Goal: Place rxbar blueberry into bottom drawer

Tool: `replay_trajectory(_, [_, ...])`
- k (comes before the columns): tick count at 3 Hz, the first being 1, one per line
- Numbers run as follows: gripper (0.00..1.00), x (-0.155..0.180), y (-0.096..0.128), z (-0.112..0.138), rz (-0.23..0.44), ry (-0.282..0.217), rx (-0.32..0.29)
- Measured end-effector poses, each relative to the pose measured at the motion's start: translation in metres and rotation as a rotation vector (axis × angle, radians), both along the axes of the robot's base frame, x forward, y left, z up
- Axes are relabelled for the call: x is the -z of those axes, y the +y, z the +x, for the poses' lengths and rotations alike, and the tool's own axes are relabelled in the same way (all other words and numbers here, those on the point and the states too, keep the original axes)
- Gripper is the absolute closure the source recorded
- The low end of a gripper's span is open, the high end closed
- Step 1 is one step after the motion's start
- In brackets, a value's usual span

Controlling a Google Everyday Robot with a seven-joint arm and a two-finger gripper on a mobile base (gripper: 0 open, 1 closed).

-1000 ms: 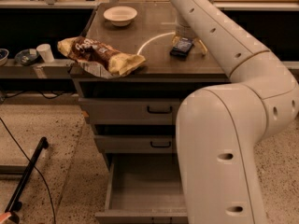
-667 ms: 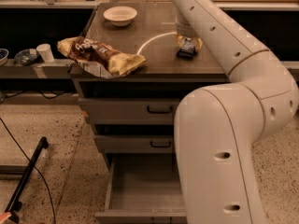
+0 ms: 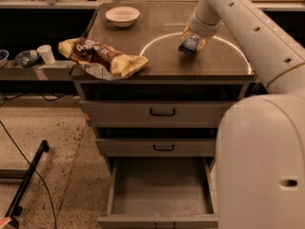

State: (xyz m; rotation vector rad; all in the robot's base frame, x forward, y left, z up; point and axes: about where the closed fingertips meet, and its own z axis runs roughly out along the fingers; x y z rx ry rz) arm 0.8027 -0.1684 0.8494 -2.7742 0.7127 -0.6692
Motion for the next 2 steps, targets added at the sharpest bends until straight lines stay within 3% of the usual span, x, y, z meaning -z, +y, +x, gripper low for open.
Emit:
replay_trajectory(1, [1.00, -0.037, -0.009, -0.023, 0.116, -0.117, -0.072])
replay_trajectory(2, [1.00, -0.071, -0.009, -0.064, 0.176, -0.262, -0.193])
